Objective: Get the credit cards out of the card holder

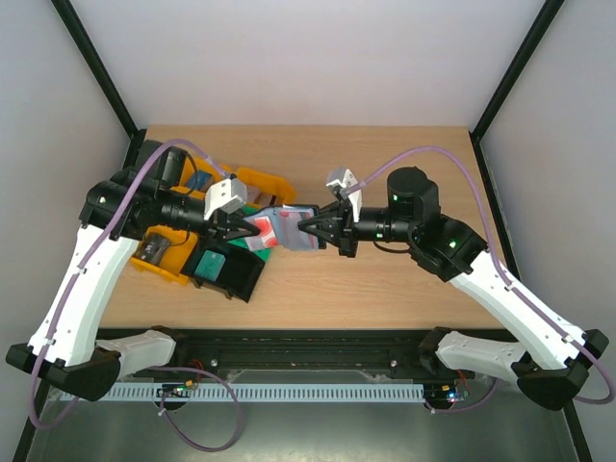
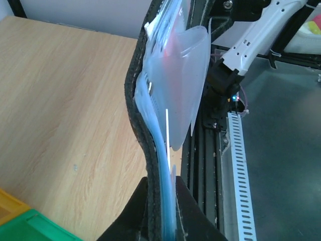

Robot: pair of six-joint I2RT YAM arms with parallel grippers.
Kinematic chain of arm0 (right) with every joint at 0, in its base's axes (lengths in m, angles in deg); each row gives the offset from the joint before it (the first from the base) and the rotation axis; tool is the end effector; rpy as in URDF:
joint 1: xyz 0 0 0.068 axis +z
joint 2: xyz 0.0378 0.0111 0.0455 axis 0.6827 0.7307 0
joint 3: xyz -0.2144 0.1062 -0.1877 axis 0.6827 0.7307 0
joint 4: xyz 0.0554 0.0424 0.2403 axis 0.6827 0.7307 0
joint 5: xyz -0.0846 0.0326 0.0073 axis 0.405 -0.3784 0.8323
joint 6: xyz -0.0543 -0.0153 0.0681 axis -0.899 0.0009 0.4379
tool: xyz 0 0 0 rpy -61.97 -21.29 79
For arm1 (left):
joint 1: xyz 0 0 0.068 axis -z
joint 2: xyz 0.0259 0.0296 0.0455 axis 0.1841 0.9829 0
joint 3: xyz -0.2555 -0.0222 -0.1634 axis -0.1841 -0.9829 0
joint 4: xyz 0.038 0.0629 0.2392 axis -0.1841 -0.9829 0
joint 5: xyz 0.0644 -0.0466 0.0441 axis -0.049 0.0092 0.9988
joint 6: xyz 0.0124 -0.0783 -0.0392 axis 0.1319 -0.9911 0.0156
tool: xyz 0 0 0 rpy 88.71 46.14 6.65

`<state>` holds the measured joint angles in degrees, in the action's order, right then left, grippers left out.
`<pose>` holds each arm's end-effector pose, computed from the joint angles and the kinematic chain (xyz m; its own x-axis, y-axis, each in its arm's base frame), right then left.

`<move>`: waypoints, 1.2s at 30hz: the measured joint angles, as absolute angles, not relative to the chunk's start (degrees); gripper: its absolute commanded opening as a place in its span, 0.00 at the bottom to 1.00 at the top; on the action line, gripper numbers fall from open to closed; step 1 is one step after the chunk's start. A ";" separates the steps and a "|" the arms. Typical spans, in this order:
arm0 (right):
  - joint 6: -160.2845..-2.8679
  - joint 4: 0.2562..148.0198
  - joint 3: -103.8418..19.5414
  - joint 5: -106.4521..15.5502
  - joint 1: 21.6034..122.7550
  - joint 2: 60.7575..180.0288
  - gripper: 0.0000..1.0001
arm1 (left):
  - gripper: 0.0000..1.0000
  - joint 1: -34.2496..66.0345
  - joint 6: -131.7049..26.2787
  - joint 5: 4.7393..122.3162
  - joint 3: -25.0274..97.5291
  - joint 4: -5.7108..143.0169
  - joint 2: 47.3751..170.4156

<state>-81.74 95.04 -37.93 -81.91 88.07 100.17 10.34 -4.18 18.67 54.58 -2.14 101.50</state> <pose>0.1182 0.1956 0.4492 -0.2480 -0.1306 -0.9599 -0.9687 0.0398 0.2449 0.1506 -0.1251 0.4452 -0.0988 0.4242 -0.9002 0.9899 0.1346 -0.0452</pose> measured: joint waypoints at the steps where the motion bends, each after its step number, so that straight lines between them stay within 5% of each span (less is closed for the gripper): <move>1: -81.74 95.02 -37.89 -81.91 88.07 100.15 0.02 | 0.02 10.32 -3.38 18.34 54.58 -2.70 101.37; 2: -81.71 95.02 -37.85 -81.93 88.07 100.15 0.10 | 0.02 10.32 -2.94 18.08 54.56 -3.25 101.19; 4: -81.43 94.60 -37.58 -81.29 88.11 100.00 0.44 | 0.02 10.26 -3.16 17.94 54.49 -3.27 100.84; 6: -80.56 93.97 -37.45 -78.08 88.11 99.80 0.50 | 0.02 10.15 -5.32 18.71 53.84 -2.38 100.45; 12: -75.88 93.75 -37.30 -56.33 87.59 97.55 0.51 | 0.02 9.58 -18.09 30.05 50.03 6.28 100.27; 15: -74.39 93.53 -37.30 -50.15 87.21 95.98 0.36 | 0.02 9.56 -22.59 36.92 49.49 8.97 101.80; 21: -70.46 85.12 -36.64 -62.06 88.22 98.91 0.22 | 0.02 9.34 -26.37 41.59 48.85 11.02 102.83; 36: -64.51 65.23 -27.42 -75.92 91.94 110.03 0.19 | 0.02 9.34 -21.74 29.24 50.78 7.46 101.65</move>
<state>-64.51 65.23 -27.42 -75.92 91.94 110.03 9.34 -21.74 29.24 50.78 7.46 101.65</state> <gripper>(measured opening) 0.188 0.062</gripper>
